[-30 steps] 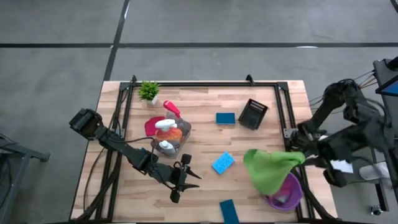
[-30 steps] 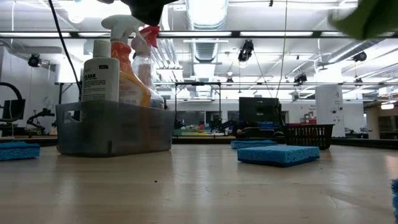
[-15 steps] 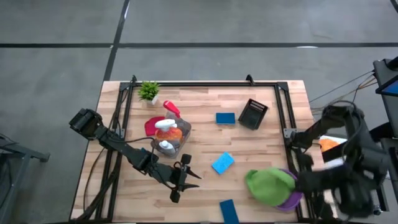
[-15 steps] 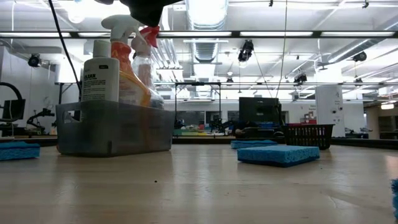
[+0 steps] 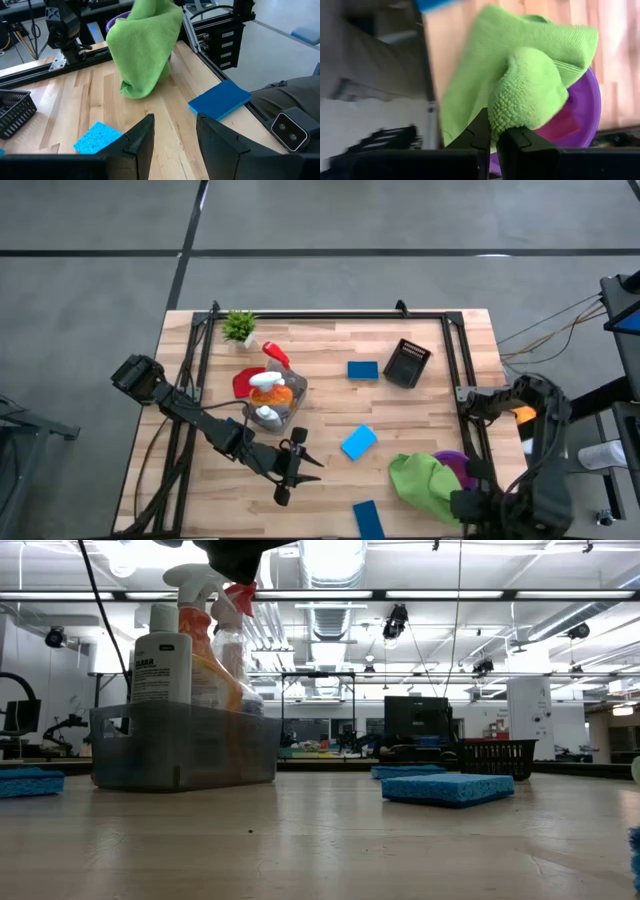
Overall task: Pick & Place Kitchen Items
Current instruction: Put the green microfiber cloth into the purple bucket
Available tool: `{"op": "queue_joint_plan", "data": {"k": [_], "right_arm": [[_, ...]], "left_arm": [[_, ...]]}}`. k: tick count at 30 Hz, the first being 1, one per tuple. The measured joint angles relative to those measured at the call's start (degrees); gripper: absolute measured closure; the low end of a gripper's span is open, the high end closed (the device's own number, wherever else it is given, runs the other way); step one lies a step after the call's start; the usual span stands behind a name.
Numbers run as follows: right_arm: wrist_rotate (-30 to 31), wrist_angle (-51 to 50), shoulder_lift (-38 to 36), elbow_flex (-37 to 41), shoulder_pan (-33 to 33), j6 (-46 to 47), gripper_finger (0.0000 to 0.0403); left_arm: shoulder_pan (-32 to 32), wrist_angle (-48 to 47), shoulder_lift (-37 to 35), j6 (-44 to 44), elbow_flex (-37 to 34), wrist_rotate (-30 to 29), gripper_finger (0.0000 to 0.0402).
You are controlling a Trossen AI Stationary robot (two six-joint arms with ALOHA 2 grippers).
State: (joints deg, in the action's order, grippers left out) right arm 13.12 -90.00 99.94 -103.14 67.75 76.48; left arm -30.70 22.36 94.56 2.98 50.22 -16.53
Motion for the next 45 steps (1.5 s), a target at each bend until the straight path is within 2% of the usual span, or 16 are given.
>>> {"op": "queue_joint_plan", "data": {"k": [5, 10, 20, 24, 28, 34, 45], "right_arm": [[-2.23, -0.06, 2.56, 6.45, -2.01, -0.97, 0.0385], [-8.36, 2.64, 3.04, 15.67, -4.38, -4.10, 0.0385], [-10.62, 28.22, -4.18, 38.13, -8.37, -9.28, 0.0385], [-13.59, 35.83, -6.03, 44.23, -9.19, -9.41, 0.0385], [-14.70, 35.08, -6.91, 45.14, -9.25, -8.74, 0.0385], [-8.17, 32.54, -9.57, 42.78, -9.24, -6.26, 0.0385], [-5.25, 20.56, -11.60, 35.65, -9.74, -5.51, 0.0385]], "left_arm": [[0.01, 0.01, 0.00, 0.00, 0.00, 0.00, 0.0254], [0.02, 0.03, 0.00, 0.02, 0.00, 0.02, 0.0254], [0.03, -0.17, 0.00, 0.46, 0.00, 0.02, 0.0254], [0.04, -0.26, 0.00, 1.11, 0.00, 0.02, 0.0254], [0.04, -0.41, 0.00, 1.11, 0.00, 0.02, 0.0254], [0.04, -0.42, 0.00, 1.12, 0.00, 0.02, 0.0254], [0.04, -0.41, 0.00, 1.27, 0.01, -0.15, 0.0254]]}}
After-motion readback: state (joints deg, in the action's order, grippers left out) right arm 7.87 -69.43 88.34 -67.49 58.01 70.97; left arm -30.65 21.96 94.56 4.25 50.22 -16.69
